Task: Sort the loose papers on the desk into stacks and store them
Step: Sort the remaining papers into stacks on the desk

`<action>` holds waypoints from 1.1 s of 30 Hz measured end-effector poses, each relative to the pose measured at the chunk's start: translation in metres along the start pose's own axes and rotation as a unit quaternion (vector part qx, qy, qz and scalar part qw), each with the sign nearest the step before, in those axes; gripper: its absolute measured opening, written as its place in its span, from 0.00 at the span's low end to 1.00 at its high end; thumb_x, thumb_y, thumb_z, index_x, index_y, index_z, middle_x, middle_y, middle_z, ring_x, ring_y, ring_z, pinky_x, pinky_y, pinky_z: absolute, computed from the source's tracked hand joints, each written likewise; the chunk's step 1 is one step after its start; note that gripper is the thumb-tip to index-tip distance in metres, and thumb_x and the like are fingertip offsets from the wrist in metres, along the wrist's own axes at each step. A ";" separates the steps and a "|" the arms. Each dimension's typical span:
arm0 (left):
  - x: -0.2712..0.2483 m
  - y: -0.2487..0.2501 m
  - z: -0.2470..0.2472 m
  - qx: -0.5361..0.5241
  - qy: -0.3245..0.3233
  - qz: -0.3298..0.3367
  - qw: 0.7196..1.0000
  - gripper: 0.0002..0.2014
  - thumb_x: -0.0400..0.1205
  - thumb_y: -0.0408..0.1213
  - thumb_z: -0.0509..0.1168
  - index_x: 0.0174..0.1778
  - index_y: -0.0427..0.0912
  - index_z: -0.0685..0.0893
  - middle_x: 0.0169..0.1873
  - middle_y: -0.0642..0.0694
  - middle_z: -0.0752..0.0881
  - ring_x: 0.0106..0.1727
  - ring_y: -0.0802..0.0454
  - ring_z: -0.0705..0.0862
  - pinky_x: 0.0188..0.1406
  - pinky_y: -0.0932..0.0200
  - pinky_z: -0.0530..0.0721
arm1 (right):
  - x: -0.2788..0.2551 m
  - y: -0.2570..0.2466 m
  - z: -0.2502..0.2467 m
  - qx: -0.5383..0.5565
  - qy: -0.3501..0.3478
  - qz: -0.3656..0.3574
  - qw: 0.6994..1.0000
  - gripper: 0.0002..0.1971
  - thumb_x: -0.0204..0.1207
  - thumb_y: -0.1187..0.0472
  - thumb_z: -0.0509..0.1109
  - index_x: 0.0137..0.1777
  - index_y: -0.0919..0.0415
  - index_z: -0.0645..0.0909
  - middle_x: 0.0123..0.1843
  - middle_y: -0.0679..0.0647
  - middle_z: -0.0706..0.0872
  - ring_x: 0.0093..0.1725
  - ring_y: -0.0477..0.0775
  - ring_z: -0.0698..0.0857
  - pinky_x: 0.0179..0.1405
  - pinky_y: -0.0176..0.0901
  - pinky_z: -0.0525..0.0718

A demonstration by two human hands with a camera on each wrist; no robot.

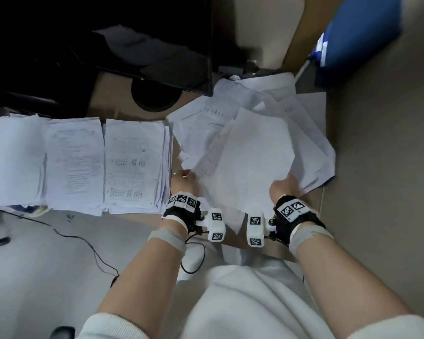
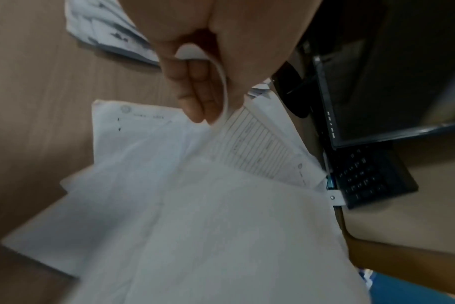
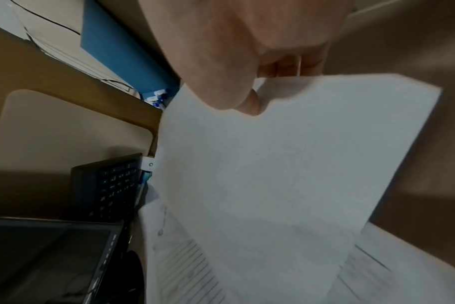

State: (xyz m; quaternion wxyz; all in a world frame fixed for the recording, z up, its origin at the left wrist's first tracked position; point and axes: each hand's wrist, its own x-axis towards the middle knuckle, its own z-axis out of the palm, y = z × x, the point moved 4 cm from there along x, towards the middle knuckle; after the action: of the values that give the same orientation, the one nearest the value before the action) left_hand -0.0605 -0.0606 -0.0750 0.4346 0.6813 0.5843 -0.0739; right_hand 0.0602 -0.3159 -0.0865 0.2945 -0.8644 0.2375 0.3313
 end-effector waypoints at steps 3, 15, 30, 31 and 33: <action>0.005 -0.002 0.006 -0.027 0.016 -0.031 0.999 0.11 0.86 0.35 0.60 0.60 0.40 0.85 0.50 0.41 0.87 0.50 0.42 0.85 0.43 0.59 0.74 | 0.015 -0.006 -0.021 -0.009 0.058 0.031 0.998 0.19 0.84 0.67 0.57 0.74 0.68 0.73 0.72 0.67 0.80 0.69 0.70 0.80 0.64 0.54 0.78; 0.017 0.046 0.060 0.001 -0.173 -0.074 0.982 0.17 0.80 0.29 0.66 0.66 0.34 0.80 0.54 0.39 0.86 0.53 0.42 0.81 0.50 0.57 0.78 | 0.051 -0.046 -0.044 -0.092 0.071 0.035 0.993 0.24 0.81 0.62 0.61 0.78 0.61 0.70 0.77 0.64 0.75 0.76 0.69 0.72 0.70 0.58 0.73; 0.027 0.077 0.101 -0.062 -0.196 -0.098 0.974 0.24 0.72 0.43 0.81 0.62 0.36 0.88 0.56 0.39 0.91 0.55 0.42 0.89 0.62 0.46 0.88 | 0.104 -0.080 -0.042 -0.052 -0.053 -0.014 0.997 0.43 0.59 0.41 0.76 0.75 0.59 0.75 0.72 0.59 0.81 0.68 0.63 0.81 0.69 0.56 0.80; 0.027 0.077 0.100 -0.068 -0.195 -0.103 0.973 0.25 0.71 0.43 0.82 0.61 0.36 0.88 0.54 0.39 0.91 0.54 0.42 0.90 0.60 0.46 0.88 | 0.104 -0.077 -0.034 -0.030 -0.076 -0.019 0.996 0.45 0.54 0.40 0.75 0.74 0.59 0.76 0.69 0.58 0.84 0.65 0.61 0.84 0.66 0.56 0.83; 0.025 0.074 0.098 -0.083 -0.189 -0.118 0.971 0.27 0.69 0.43 0.83 0.61 0.34 0.87 0.53 0.38 0.91 0.53 0.40 0.90 0.59 0.46 0.89 | 0.097 -0.071 -0.014 -0.011 -0.120 -0.027 0.992 0.49 0.50 0.39 0.74 0.75 0.60 0.75 0.69 0.57 0.84 0.64 0.59 0.84 0.68 0.56 0.82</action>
State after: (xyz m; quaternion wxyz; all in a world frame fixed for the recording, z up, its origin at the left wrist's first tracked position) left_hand 0.0505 -0.1043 -0.1123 0.5805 0.5426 0.5719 -0.2038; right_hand 0.1736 -0.2956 -0.1219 0.3204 -0.8277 0.1733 0.4269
